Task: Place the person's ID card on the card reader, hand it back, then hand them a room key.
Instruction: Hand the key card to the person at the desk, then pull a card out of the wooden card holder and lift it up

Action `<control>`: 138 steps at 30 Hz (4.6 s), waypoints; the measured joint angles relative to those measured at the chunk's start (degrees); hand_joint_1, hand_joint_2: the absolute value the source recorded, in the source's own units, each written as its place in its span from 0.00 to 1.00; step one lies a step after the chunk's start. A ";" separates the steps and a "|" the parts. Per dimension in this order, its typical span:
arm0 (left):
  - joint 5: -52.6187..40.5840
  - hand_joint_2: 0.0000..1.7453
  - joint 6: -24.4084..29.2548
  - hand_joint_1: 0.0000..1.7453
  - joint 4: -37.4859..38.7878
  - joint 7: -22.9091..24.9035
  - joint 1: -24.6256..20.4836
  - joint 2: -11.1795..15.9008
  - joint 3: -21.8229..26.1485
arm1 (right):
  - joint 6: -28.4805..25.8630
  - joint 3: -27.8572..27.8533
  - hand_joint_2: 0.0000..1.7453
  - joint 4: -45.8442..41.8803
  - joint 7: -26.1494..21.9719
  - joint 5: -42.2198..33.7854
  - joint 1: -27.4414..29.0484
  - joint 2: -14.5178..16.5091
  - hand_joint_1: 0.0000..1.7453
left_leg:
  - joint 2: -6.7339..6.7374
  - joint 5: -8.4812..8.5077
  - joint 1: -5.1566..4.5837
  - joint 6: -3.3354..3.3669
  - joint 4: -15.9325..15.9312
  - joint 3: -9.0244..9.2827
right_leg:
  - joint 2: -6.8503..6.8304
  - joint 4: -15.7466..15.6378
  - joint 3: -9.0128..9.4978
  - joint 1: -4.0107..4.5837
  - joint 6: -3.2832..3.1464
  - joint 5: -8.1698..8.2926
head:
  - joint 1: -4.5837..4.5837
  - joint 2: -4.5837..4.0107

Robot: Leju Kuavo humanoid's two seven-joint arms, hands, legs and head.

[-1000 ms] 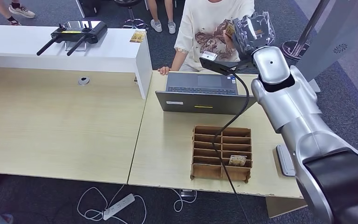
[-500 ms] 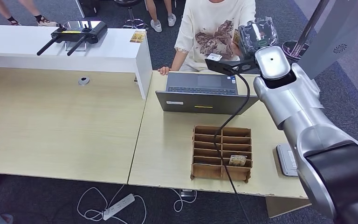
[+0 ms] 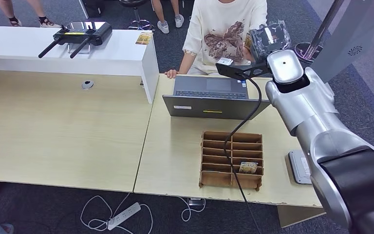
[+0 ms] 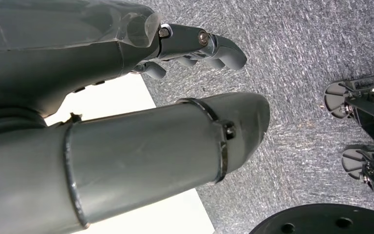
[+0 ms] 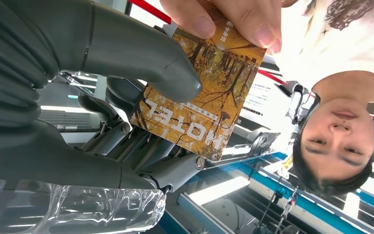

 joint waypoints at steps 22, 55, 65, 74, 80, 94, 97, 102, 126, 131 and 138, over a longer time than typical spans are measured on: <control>-0.16 0.00 1.17 0.00 0.00 0.46 -0.75 -0.48 -0.52 | -8.49 -12.68 1.00 -0.27 -3.60 -12.60 1.06 -0.06 0.00 | 0.06 0.00 0.00 0.00 0.01 0.00 | 0.07 -0.01 -0.04 0.00 0.00 0.00 | 0.01 0.00; 1.68 0.00 1.95 0.00 0.00 -0.56 -0.63 -1.01 -1.33 | 1.01 -32.12 1.00 -13.66 -25.76 -62.56 11.78 -0.59 0.00 | 0.05 0.00 0.00 0.00 0.01 -0.02 | 0.07 -0.01 -0.07 0.00 -0.01 0.00 | -0.01 0.00; 2.80 0.00 1.79 0.00 0.00 -1.41 0.24 -1.02 -1.28 | 11.71 -30.35 1.00 -22.71 -23.35 -89.82 19.05 -4.66 0.00 | -0.01 -0.01 -0.01 0.01 0.01 -0.09 | -0.02 -0.04 -0.07 -0.01 0.00 0.00 | 0.01 0.00; 3.99 0.00 1.52 0.00 0.00 -2.02 0.64 -1.05 -1.05 | 16.48 -25.81 1.00 -35.38 -23.70 -101.17 29.49 -11.09 0.00 | -0.07 -0.03 0.00 0.02 0.02 -0.10 | -0.08 -0.06 -0.11 0.00 -0.01 0.00 | 0.00 0.00; 4.47 0.00 1.51 0.00 0.00 -2.40 1.18 -1.05 -0.71 | 18.43 -25.73 1.00 -41.77 -24.09 -104.43 34.86 -16.87 0.00 | -0.04 -0.04 -0.01 0.01 0.02 -0.13 | -0.05 -0.06 -0.12 -0.01 -0.01 0.00 | 0.01 0.00; 4.98 0.00 1.50 0.00 0.00 -2.57 1.36 -1.05 0.13 | 19.11 -25.74 1.00 -47.21 -24.03 -106.23 39.98 -22.86 0.00 | -0.02 -0.04 -0.01 0.01 0.02 -0.13 | -0.03 -0.05 -0.13 -0.01 0.00 0.00 | -0.01 0.00; 5.00 0.00 1.49 0.00 0.00 -2.48 1.31 -1.05 0.13 | 19.08 -25.73 1.00 -47.30 -24.27 -106.16 40.29 -23.38 0.00 | -0.01 -0.04 -0.01 0.01 0.02 -0.13 | -0.02 -0.05 -0.13 -0.01 0.00 0.00 | -0.01 0.00; 5.09 0.00 1.46 0.00 0.00 -2.35 1.31 -1.12 0.13 | 19.25 -25.75 1.00 -48.01 -25.17 -104.64 42.22 -24.65 0.00 | -0.03 -0.04 -0.01 0.01 0.02 -0.15 | -0.04 -0.06 -0.13 -0.02 0.00 0.00 | 0.00 0.00; 5.81 0.00 1.34 0.00 0.00 -2.40 1.29 -1.51 0.14 | 23.52 -35.34 1.00 -63.61 -30.28 -90.73 65.09 -24.38 0.00 | -0.05 -0.09 -0.01 0.01 0.01 -0.20 | -0.05 -0.08 -0.16 -0.01 0.00 -0.04 | 0.01 0.00; 6.21 0.00 1.34 0.00 0.00 -2.43 1.32 -1.70 0.26 | 24.07 -36.27 1.00 -66.28 -30.74 -89.36 68.27 -22.83 0.00 | -0.01 -0.09 -0.01 0.01 0.00 -0.20 | -0.03 -0.07 -0.17 -0.01 0.00 -0.05 | -0.01 0.00; 6.62 0.00 1.27 0.00 0.00 -2.49 1.37 -1.92 0.66 | 23.55 -36.39 1.00 -67.68 -31.04 -86.17 70.10 -21.44 0.00 | -0.02 -0.09 -0.01 0.01 0.01 -0.19 | -0.04 -0.07 -0.17 -0.01 0.00 -0.05 | 0.00 0.00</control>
